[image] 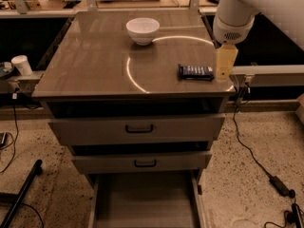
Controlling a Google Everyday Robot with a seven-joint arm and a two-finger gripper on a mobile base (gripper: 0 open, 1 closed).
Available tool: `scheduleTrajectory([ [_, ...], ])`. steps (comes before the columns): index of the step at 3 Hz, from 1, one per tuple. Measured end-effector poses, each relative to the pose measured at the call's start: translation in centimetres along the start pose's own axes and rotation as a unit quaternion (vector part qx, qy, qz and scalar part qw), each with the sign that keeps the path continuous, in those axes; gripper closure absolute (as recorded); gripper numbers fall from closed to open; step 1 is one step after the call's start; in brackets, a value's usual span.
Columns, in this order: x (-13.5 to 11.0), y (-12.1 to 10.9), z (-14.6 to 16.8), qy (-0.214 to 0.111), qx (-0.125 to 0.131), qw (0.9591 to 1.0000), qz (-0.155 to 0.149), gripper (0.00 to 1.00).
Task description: Place rxbar blueberry into bottom drawer
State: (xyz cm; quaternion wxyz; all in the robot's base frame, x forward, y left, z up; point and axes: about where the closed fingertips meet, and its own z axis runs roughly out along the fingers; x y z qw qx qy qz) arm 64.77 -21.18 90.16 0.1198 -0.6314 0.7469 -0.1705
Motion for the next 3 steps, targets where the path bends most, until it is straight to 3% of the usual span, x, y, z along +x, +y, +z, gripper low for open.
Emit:
scheduleTrajectory([
  [2, -2.9, -2.1, 1.6, -0.061, -0.017, 0.9973, -0.035, 0.0],
  [3, -3.0, -2.1, 1.8, -0.062, -0.018, 0.9973, -0.036, 0.0],
])
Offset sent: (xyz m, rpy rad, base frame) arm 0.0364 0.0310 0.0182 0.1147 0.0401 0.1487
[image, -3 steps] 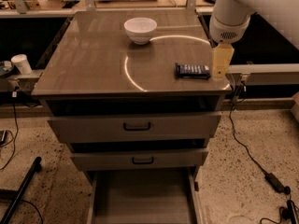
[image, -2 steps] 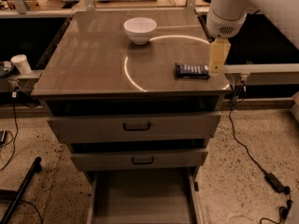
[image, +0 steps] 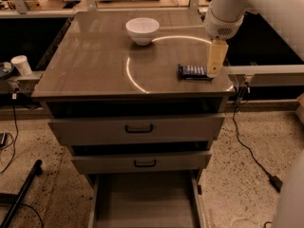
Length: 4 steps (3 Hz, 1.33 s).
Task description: Place rxbar blueberry into bottom drawer
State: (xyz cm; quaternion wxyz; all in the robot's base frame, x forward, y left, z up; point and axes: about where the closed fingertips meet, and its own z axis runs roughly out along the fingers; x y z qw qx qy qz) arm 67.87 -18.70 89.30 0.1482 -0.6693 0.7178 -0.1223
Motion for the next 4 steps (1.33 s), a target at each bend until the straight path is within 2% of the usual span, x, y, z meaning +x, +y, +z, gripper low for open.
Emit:
scheduleTrajectory([
  [4, -1.1, 0.5, 4.2, -0.001, -0.029, 0.9995, -0.017, 0.0],
])
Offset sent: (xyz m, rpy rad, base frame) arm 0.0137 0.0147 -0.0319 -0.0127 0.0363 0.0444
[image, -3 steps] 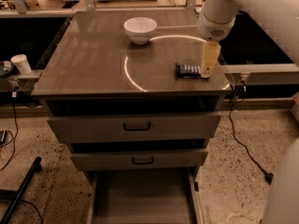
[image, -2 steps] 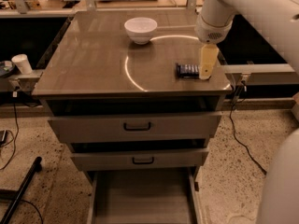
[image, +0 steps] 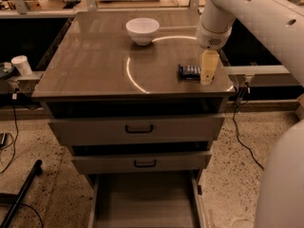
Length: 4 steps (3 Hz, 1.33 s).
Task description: Place rxbar blueberry into bottom drawer
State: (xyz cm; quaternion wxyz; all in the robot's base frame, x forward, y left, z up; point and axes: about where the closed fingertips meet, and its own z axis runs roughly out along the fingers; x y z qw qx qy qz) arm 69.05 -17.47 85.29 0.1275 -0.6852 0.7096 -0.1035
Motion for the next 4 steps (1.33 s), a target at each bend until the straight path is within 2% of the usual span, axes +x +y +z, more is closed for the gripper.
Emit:
scheduleTrajectory([
  [1, -0.1, 0.2, 0.8, -0.003, -0.019, 0.9998, -0.008, 0.0],
  [3, -0.7, 0.4, 2.6, 0.005, -0.078, 0.9965, -0.027, 0.0],
  [4, -0.7, 0.4, 2.6, 0.005, -0.078, 0.9965, -0.027, 0.0],
])
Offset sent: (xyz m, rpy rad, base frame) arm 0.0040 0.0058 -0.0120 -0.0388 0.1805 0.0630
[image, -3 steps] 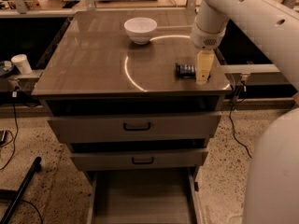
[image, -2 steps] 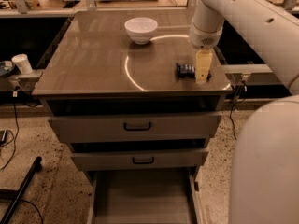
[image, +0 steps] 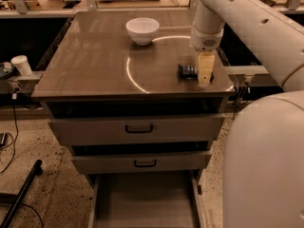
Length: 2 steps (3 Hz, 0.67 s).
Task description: Place rxbar blueberry into bottom drawer
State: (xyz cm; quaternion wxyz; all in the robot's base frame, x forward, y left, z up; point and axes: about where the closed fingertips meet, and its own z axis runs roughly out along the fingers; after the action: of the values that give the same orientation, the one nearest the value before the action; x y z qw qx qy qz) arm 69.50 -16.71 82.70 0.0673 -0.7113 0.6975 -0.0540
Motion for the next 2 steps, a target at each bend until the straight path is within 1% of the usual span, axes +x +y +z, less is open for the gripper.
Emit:
scheduleTrajectory([
  [1, 0.0, 0.0, 0.0, 0.0, 0.0, 1.0, 0.0, 0.16],
  [2, 0.0, 0.0, 0.0, 0.0, 0.0, 1.0, 0.0, 0.39],
])
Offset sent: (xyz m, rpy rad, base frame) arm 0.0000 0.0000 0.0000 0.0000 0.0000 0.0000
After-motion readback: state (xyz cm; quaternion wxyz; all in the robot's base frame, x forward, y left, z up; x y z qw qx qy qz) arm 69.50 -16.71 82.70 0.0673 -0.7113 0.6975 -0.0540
